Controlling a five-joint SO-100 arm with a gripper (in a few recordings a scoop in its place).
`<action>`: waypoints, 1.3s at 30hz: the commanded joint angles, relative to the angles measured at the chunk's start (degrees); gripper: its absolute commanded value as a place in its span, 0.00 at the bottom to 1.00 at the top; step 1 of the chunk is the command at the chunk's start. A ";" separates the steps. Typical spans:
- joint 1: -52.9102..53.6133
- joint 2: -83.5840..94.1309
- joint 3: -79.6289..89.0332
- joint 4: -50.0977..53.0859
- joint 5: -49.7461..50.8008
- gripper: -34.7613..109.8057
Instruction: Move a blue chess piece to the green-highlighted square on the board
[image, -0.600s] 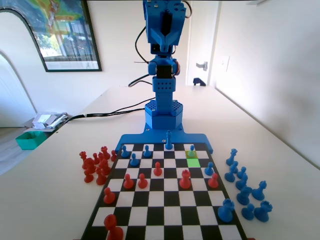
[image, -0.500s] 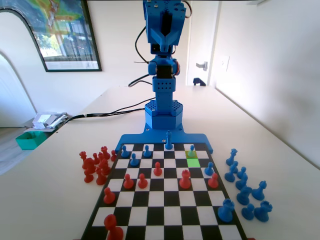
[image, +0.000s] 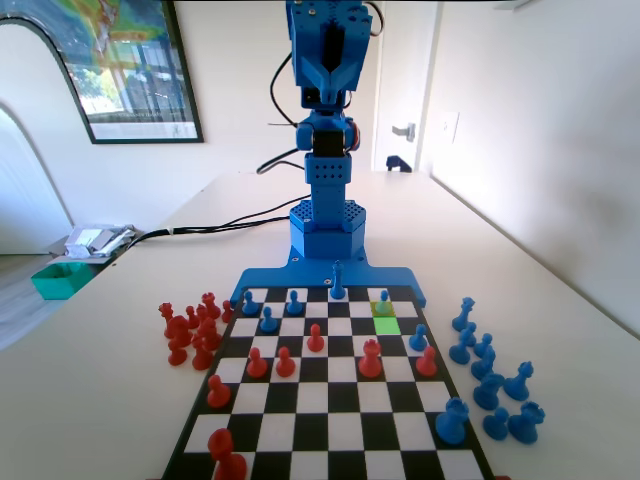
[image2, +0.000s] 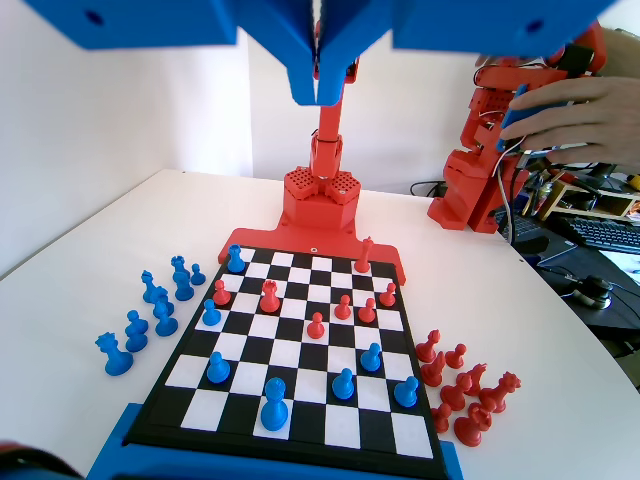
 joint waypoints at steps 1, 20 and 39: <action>0.09 0.18 -0.53 -0.97 -0.70 0.25; -2.11 -3.69 -5.89 -3.34 -4.75 0.25; -9.93 -42.19 -19.69 -6.94 -16.26 0.25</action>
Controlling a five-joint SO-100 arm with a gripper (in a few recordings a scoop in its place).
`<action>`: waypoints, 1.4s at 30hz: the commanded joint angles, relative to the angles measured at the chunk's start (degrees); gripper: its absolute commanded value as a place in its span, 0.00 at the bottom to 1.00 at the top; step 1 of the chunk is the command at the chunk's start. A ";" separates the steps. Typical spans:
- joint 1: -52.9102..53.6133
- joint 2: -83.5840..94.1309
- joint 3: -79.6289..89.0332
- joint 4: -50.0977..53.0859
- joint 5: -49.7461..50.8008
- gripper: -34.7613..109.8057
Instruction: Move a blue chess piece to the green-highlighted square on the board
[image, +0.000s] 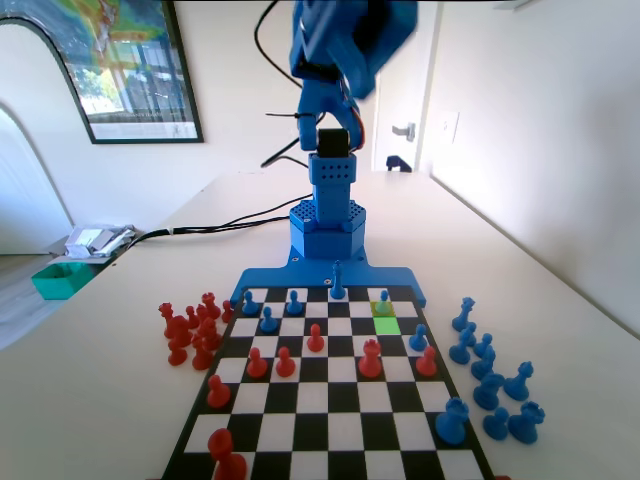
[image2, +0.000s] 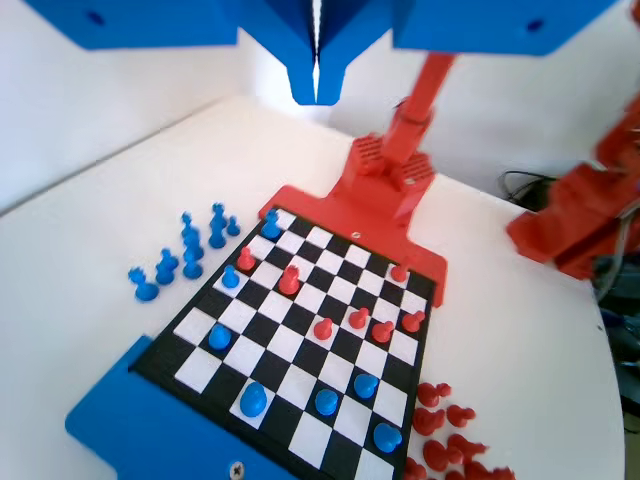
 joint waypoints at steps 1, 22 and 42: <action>-1.67 -7.56 -2.99 -2.46 -2.55 0.25; -9.05 -18.90 18.81 -14.85 -18.11 0.29; -16.70 -32.26 26.63 -31.20 -16.00 0.31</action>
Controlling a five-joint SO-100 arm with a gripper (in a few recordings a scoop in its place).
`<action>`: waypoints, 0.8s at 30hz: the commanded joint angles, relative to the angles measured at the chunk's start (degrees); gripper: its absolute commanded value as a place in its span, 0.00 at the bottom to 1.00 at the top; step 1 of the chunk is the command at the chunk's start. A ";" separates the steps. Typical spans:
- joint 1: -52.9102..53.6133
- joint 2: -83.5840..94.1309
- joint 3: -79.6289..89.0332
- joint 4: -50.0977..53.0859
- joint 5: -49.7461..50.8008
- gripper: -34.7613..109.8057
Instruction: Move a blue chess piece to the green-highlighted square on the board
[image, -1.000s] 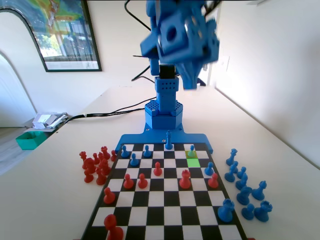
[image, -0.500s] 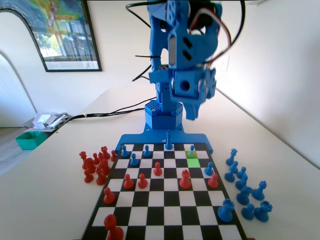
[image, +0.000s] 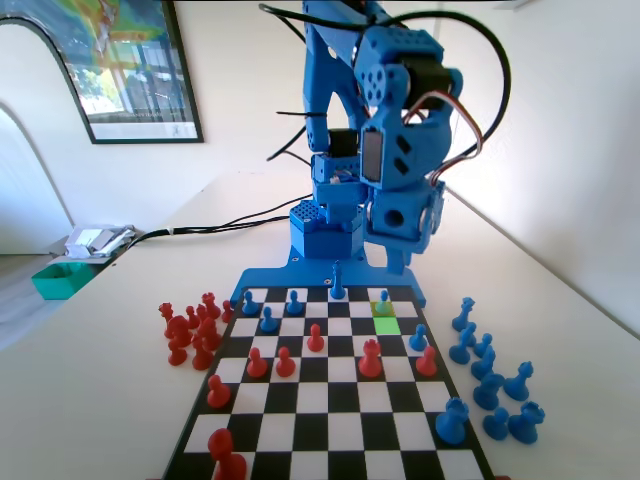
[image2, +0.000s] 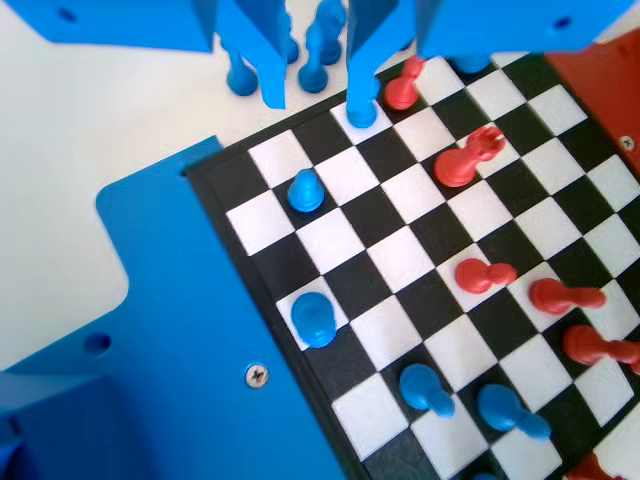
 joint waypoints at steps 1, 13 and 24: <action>-1.32 0.26 1.67 -2.11 -0.79 0.31; 0.18 -4.66 5.45 -9.93 -1.67 0.31; 1.76 -7.91 6.94 -14.59 -2.72 0.31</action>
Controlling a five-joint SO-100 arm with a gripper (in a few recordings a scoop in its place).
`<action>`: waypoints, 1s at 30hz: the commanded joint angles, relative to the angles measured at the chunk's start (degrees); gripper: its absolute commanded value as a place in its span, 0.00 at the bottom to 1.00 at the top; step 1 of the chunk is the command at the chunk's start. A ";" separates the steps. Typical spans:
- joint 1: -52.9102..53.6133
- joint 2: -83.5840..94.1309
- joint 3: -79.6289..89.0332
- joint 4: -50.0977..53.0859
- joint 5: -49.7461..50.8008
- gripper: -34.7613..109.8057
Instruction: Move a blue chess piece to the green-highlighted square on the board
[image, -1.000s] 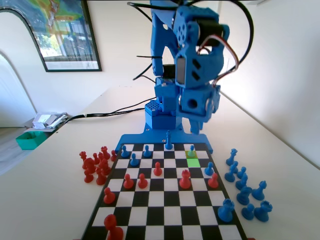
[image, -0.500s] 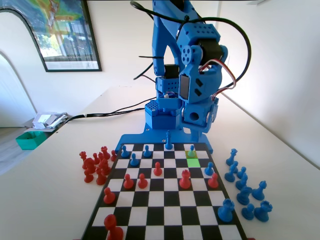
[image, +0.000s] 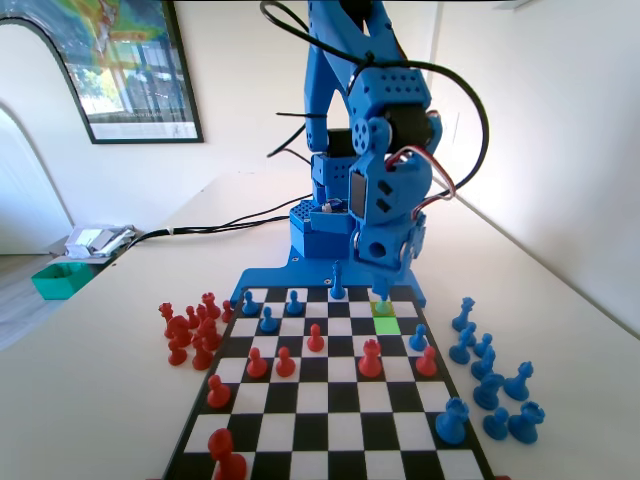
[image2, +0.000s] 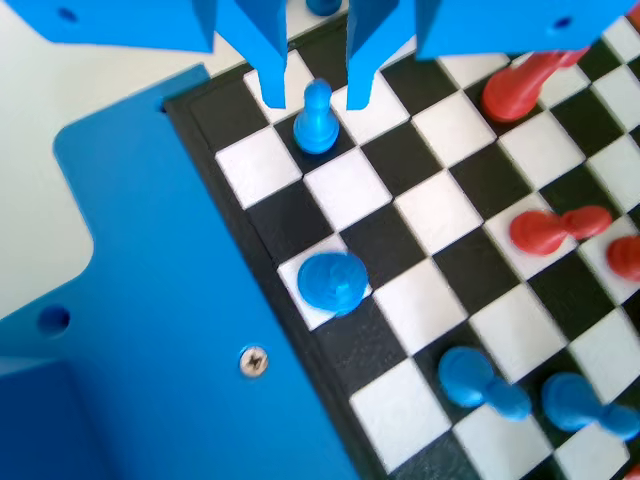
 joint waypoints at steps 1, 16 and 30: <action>0.09 0.26 -0.18 -0.70 -1.14 0.31; 0.35 -2.37 -0.44 -3.43 -1.49 0.31; -0.62 -2.46 2.72 -7.73 -1.32 0.30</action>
